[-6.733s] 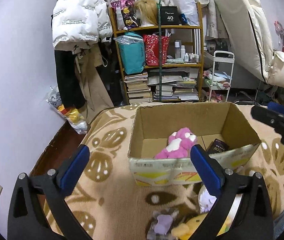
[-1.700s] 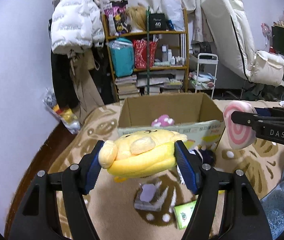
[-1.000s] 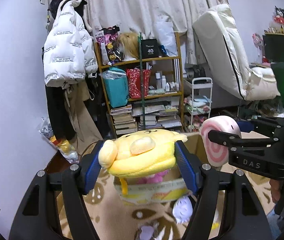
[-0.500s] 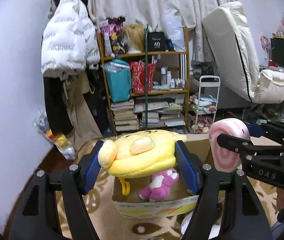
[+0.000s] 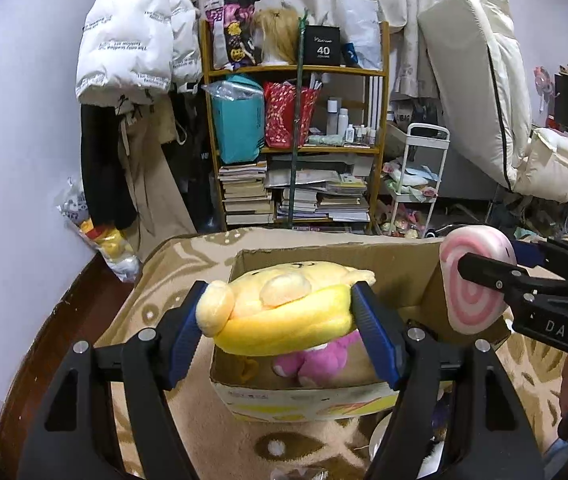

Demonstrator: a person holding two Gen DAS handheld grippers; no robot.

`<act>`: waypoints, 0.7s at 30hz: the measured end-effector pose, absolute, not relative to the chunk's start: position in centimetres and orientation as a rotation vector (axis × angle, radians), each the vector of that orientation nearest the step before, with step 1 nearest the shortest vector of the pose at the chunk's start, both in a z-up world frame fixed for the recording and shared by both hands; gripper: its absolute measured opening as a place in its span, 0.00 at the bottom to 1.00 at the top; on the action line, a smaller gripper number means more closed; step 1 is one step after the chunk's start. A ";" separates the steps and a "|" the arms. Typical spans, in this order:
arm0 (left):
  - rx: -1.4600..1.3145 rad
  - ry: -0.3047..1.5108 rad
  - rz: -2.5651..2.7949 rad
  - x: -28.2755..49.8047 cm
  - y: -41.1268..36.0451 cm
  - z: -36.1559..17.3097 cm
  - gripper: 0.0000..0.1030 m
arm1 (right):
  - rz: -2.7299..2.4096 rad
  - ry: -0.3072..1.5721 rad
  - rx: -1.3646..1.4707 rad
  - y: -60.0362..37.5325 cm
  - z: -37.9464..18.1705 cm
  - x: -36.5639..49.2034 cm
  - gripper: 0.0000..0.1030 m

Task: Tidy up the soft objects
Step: 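Lift the yellow dog with the left tool while the right tool carries the cube plush over the box, then release the yellow dog into the box while the right tool drops the cube plush inside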

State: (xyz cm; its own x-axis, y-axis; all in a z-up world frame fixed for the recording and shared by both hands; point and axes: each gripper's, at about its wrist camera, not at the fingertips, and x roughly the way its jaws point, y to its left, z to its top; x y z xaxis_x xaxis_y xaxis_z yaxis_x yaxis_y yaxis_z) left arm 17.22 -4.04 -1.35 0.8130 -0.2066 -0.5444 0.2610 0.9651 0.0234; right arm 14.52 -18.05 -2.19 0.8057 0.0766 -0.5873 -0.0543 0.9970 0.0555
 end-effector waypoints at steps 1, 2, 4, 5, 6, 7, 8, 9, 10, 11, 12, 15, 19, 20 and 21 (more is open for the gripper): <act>0.099 0.571 -0.242 17.3 -4.0 -1.5 0.70 | 0.072 0.635 0.038 -18.0 -2.4 14.6 0.49; 0.101 0.575 -0.236 17.4 -4.1 -1.7 0.70 | 0.076 0.640 0.040 -18.0 -2.6 14.6 0.49; 0.103 0.583 -0.231 17.6 -4.0 -2.0 0.71 | 0.084 0.649 0.039 -17.9 -2.9 14.7 0.49; 0.101 0.589 -0.229 17.7 -3.9 -2.1 0.72 | 0.086 0.654 0.037 -17.9 -3.1 14.7 0.49; 0.099 0.591 -0.229 17.8 -3.8 -2.2 0.72 | 0.086 0.657 0.037 -17.9 -3.2 14.7 0.50; 0.095 0.593 -0.230 17.8 -3.6 -2.2 0.72 | 0.086 0.658 0.039 -17.9 -3.3 14.7 0.50; 0.091 0.596 -0.231 17.8 -3.5 -2.2 0.72 | 0.085 0.662 0.041 -17.8 -3.3 14.8 0.51; 0.090 0.597 -0.232 17.8 -3.4 -2.2 0.72 | 0.083 0.667 0.044 -17.9 -3.3 14.8 0.52; 0.087 0.598 -0.230 17.8 -3.3 -2.2 0.73 | 0.084 0.671 0.047 -17.9 -3.3 14.8 0.54; 0.083 0.598 -0.224 17.8 -3.1 -2.2 0.76 | 0.084 0.671 0.050 -17.9 -3.2 14.8 0.55; 0.082 0.597 -0.220 17.8 -3.1 -2.1 0.80 | 0.083 0.666 0.051 -17.9 -3.2 14.8 0.60; 0.095 0.584 -0.202 17.4 -3.1 -2.0 0.81 | 0.073 0.640 0.062 -18.0 -2.6 14.4 0.75; 0.113 0.589 -0.185 16.8 -3.0 -1.6 0.87 | 0.061 0.623 0.073 -18.0 -1.9 13.7 0.88; 0.111 0.589 -0.185 16.6 -2.9 -1.4 0.87 | 0.062 0.620 0.082 -18.1 -1.8 13.4 0.89; 0.111 0.591 -0.184 16.4 -2.9 -1.3 0.87 | 0.064 0.617 0.091 -18.1 -1.6 13.2 0.89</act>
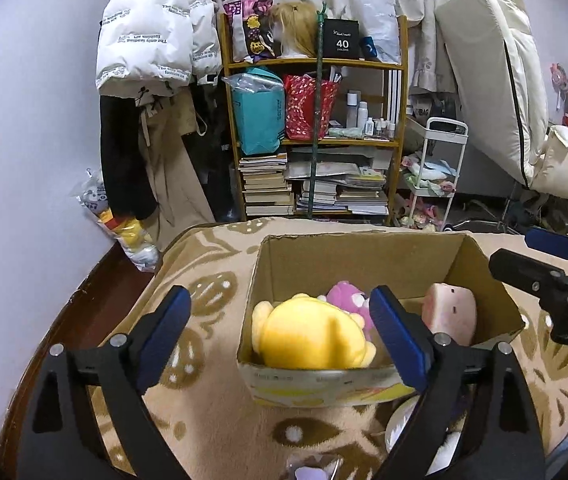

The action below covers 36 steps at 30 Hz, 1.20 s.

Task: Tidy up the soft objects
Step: 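Release the yellow dog into the box while the right tool drops the cube plush inside, then move both tools back toward the white-haired doll and green packet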

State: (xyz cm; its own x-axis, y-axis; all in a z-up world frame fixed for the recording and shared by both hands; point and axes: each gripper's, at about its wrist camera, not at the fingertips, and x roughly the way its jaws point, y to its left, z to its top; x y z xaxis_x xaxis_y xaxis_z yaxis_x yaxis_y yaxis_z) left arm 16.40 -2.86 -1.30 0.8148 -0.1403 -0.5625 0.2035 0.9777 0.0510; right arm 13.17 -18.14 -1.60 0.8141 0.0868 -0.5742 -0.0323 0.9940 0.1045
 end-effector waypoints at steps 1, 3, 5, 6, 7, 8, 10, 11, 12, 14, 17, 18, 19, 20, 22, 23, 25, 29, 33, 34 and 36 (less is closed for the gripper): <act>0.113 0.594 -0.181 16.1 -2.8 -1.1 0.88 | 0.063 0.617 0.097 -18.1 -1.5 12.9 0.89; 0.119 0.597 -0.176 15.7 -2.6 -0.8 0.88 | 0.064 0.624 0.108 -18.1 -1.2 12.4 0.89; 0.118 0.594 -0.160 14.9 -2.3 -0.3 0.93 | 0.065 0.627 0.116 -18.0 -1.0 12.0 0.90; 0.116 0.590 -0.154 14.6 -2.3 -0.1 0.96 | 0.064 0.627 0.119 -18.0 -1.0 11.7 0.90; 0.113 0.583 -0.145 14.1 -2.1 0.2 0.96 | 0.064 0.627 0.123 -17.9 -0.8 11.5 0.90; 0.112 0.581 -0.140 13.7 -2.0 0.4 0.96 | 0.064 0.626 0.127 -17.9 -0.7 11.2 0.91; 0.113 0.586 -0.141 13.0 -1.8 0.9 0.96 | 0.062 0.622 0.131 -17.9 -0.4 10.6 0.96; 0.114 0.589 -0.140 12.7 -1.7 1.1 0.96 | 0.057 0.618 0.131 -17.9 -0.2 10.2 0.98; 0.116 0.592 -0.139 12.3 -1.6 1.3 0.96 | 0.051 0.613 0.132 -17.9 0.0 9.9 1.00; 0.120 0.601 -0.139 11.5 -1.5 1.6 0.96 | 0.054 0.601 0.140 -17.9 0.4 9.2 1.00; 0.116 0.630 -0.146 10.8 -1.6 1.7 0.96 | 0.059 0.596 0.150 -18.0 0.9 8.4 1.00; 0.115 0.638 -0.149 10.5 -1.6 1.7 0.96 | 0.059 0.594 0.155 -18.1 1.0 8.1 1.00; 0.117 0.651 -0.152 10.2 -1.6 1.7 0.96 | 0.057 0.593 0.162 -18.2 1.1 7.7 1.00; 0.123 0.663 -0.155 9.8 -1.8 1.6 0.96 | 0.056 0.593 0.167 -18.2 1.2 7.4 1.00; 0.140 0.677 -0.156 9.1 -1.9 1.4 0.96 | 0.055 0.595 0.178 -18.5 1.3 6.9 1.00; 0.149 0.682 -0.152 8.7 -2.0 1.3 0.96 | 0.056 0.596 0.187 -18.6 1.3 6.7 1.00; 0.157 0.695 -0.149 8.1 -2.1 1.0 0.96 | 0.058 0.596 0.199 -18.8 1.4 6.3 1.00; 0.156 0.735 -0.145 7.1 -2.2 0.7 0.96 | 0.057 0.607 0.211 -19.0 1.4 5.6 1.00; 0.157 0.760 -0.142 6.4 -2.2 0.4 0.96 | 0.051 0.624 0.185 -18.6 1.1 4.8 1.00; 0.158 0.768 -0.141 6.2 -2.3 0.3 0.96 | 0.048 0.631 0.176 -18.5 1.0 4.6 1.00; 0.169 0.791 -0.138 6.0 -2.4 0.0 0.96 | 0.049 0.646 0.157 -18.2 0.7 4.1 1.00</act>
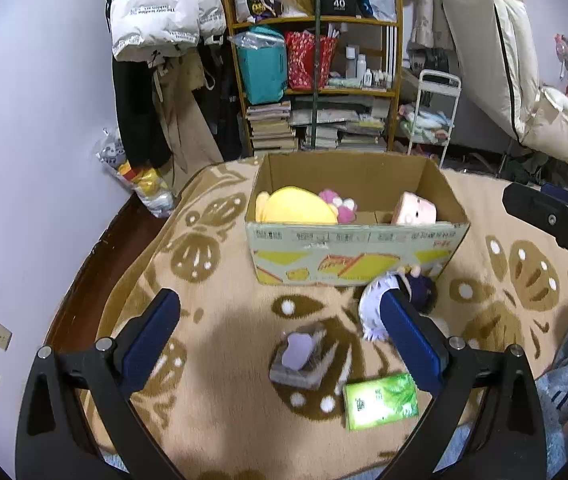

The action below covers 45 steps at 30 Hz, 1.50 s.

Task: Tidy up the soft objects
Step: 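Move both tools back toward the white-haired doll and green packet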

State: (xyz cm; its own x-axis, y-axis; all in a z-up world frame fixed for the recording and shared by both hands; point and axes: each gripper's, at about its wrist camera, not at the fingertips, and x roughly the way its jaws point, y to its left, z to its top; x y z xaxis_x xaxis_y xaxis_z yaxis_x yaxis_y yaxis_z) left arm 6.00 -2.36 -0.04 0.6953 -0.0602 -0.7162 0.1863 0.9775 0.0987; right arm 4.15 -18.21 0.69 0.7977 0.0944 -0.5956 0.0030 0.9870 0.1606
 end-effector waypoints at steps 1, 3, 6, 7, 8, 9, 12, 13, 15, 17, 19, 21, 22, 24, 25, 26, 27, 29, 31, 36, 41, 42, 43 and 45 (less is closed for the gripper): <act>0.174 0.802 -0.142 5.9 -2.5 -0.3 0.96 | 0.051 0.653 0.151 -18.1 0.6 4.0 1.00; 0.187 0.824 -0.143 5.8 -2.7 -0.8 0.96 | 0.055 0.671 0.146 -17.9 0.3 3.8 1.00; 0.191 0.849 -0.141 5.6 -2.9 -1.3 0.96 | 0.062 0.694 0.161 -17.7 -0.2 3.5 1.00; 0.188 0.861 -0.143 5.6 -2.9 -1.4 0.96 | 0.064 0.701 0.163 -17.7 -0.3 3.5 1.00; 0.183 0.871 -0.145 5.6 -2.9 -1.6 0.96 | 0.064 0.709 0.162 -17.6 -0.5 3.5 1.00; 0.180 0.875 -0.147 5.6 -2.9 -1.7 0.96 | 0.063 0.714 0.159 -17.5 -0.6 3.3 1.00; 0.182 0.897 -0.152 5.7 -2.9 -2.4 0.96 | 0.062 0.725 0.144 -17.3 -0.9 3.2 1.00; 0.182 0.907 -0.150 5.8 -2.9 -2.7 0.96 | 0.062 0.727 0.141 -17.3 -1.0 3.2 1.00; 0.175 0.922 -0.153 6.0 -2.9 -2.9 0.96 | 0.058 0.730 0.133 -17.2 -1.1 3.2 1.00; 0.169 0.930 -0.162 6.0 -2.9 -3.0 0.96 | 0.059 0.731 0.135 -17.3 -1.0 3.2 1.00; 0.175 0.932 -0.170 5.9 -3.0 -3.2 0.96 | 0.057 0.737 0.135 -17.3 -1.2 3.2 1.00; 0.180 0.937 -0.172 5.9 -3.2 -3.4 0.96 | 0.056 0.745 0.135 -17.4 -1.5 3.3 1.00; 0.178 0.942 -0.175 5.9 -3.3 -3.5 0.96 | 0.055 0.747 0.136 -17.5 -1.7 3.3 1.00; 0.178 0.955 -0.178 5.9 -3.5 -3.7 0.96 | 0.056 0.755 0.134 -17.5 -1.9 3.4 1.00; 0.179 0.959 -0.177 5.8 -3.6 -3.9 0.96 | 0.056 0.759 0.131 -17.4 -2.0 3.4 1.00; 0.181 0.965 -0.176 5.8 -3.7 -4.0 0.96 | 0.056 0.762 0.126 -17.4 -2.1 3.4 1.00; 0.183 0.971 -0.175 5.8 -3.8 -4.2 0.96 | 0.055 0.765 0.122 -17.3 -2.2 3.4 1.00; 0.184 0.982 -0.178 5.7 -3.9 -4.5 0.96 | 0.057 0.775 0.114 -17.2 -2.5 3.5 1.00; 0.183 0.993 -0.190 5.8 -4.0 -4.8 0.96 | 0.060 0.790 0.108 -17.1 -2.7 3.6 1.00; 0.160 1.031 -0.199 6.4 -3.9 -5.8 0.96 | 0.063 0.821 0.096 -16.9 -3.4 3.9 1.00; 0.163 1.021 -0.237 6.5 -4.5 -6.4 0.96 | 0.057 0.871 0.108 -16.9 -4.4 4.4 1.00; 0.162 1.018 -0.246 6.5 -4.6 -6.5 0.96 | 0.060 0.882 0.114 -17.0 -4.7 4.5 1.00; 0.156 1.013 -0.257 6.4 -4.7 -6.4 0.96 | 0.062 0.892 0.121 -17.0 -4.9 4.6 1.00; 0.147 1.012 -0.269 6.3 -4.9 -6.4 0.96 | 0.063 0.910 0.131 -17.2 -5.4 4.7 1.00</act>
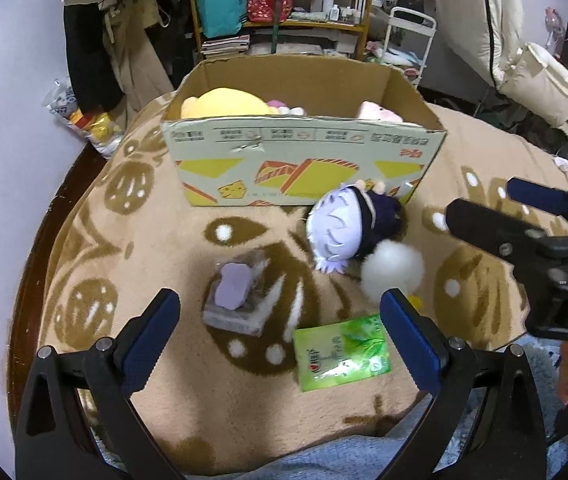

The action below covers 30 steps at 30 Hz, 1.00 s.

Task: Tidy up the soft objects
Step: 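Move both tools back toward the white-haired doll and green packet, then grasp the green tissue packet with the left tool while the right tool grasps the doll's white tail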

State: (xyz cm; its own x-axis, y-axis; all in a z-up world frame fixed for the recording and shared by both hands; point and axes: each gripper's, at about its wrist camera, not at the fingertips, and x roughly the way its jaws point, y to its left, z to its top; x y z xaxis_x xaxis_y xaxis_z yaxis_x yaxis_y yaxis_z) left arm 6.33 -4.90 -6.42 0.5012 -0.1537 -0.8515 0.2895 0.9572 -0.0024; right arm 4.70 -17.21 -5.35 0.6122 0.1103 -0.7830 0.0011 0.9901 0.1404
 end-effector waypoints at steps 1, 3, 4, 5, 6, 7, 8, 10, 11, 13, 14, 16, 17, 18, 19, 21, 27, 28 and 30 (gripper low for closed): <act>0.148 1.016 -0.270 6.3 -5.0 -6.5 0.96 | 0.065 0.915 0.135 -17.2 -5.4 4.7 1.00; 0.150 1.028 -0.272 6.3 -5.3 -6.8 0.96 | 0.069 0.932 0.149 -17.4 -5.8 4.8 1.00; 0.151 1.033 -0.276 6.2 -5.4 -6.9 0.96 | 0.069 0.938 0.153 -17.4 -5.9 4.9 1.00; 0.152 1.037 -0.278 6.2 -5.5 -7.1 0.96 | 0.070 0.947 0.157 -17.5 -6.1 5.0 1.00; 0.152 1.037 -0.281 6.2 -5.6 -7.1 0.96 | 0.071 0.954 0.160 -17.6 -6.3 5.1 1.00; 0.152 1.038 -0.289 6.1 -5.8 -7.3 0.96 | 0.072 0.963 0.166 -17.6 -6.5 5.1 1.00; 0.153 1.041 -0.296 6.2 -6.0 -7.5 0.96 | 0.076 0.971 0.172 -17.7 -6.7 5.2 1.00; 0.158 1.049 -0.301 6.2 -6.3 -7.9 0.96 | 0.081 0.993 0.183 -17.8 -7.2 5.4 1.00; 0.160 1.053 -0.300 6.2 -6.4 -8.0 0.96 | 0.080 1.007 0.188 -17.8 -7.6 5.6 1.00; 0.154 1.073 -0.310 6.4 -6.6 -8.5 0.96 | 0.079 1.032 0.195 -17.8 -8.2 5.7 1.00; 0.151 1.079 -0.314 6.4 -6.6 -8.6 0.96 | 0.080 1.044 0.198 -17.8 -8.5 5.9 1.00; 0.146 1.095 -0.320 6.5 -6.8 -9.0 0.96 | 0.085 1.068 0.203 -17.8 -9.2 6.1 0.99; 0.146 1.100 -0.322 6.4 -6.8 -9.2 0.96 | 0.089 1.079 0.208 -17.8 -9.5 6.2 0.97; 0.143 1.112 -0.328 6.5 -7.0 -9.5 0.96 | 0.096 1.089 0.216 -17.8 -9.8 6.2 0.95; 0.141 1.125 -0.333 6.6 -7.2 -9.8 0.96 | 0.103 1.103 0.226 -17.8 -10.1 6.4 0.94; 0.134 1.153 -0.343 6.7 -7.4 -10.4 0.96 | 0.107 1.126 0.239 -17.9 -10.8 6.6 0.94; 0.122 1.223 -0.355 7.1 -7.8 -11.9 0.96 | 0.113 1.176 0.259 -17.9 -12.5 7.3 0.87; 0.126 1.232 -0.357 7.2 -7.9 -12.1 0.96 | 0.115 1.183 0.261 -17.9 -12.7 7.4 0.85; 0.133 1.247 -0.361 7.3 -8.0 -12.6 0.96 | 0.122 1.199 0.261 -17.9 -13.1 7.7 0.84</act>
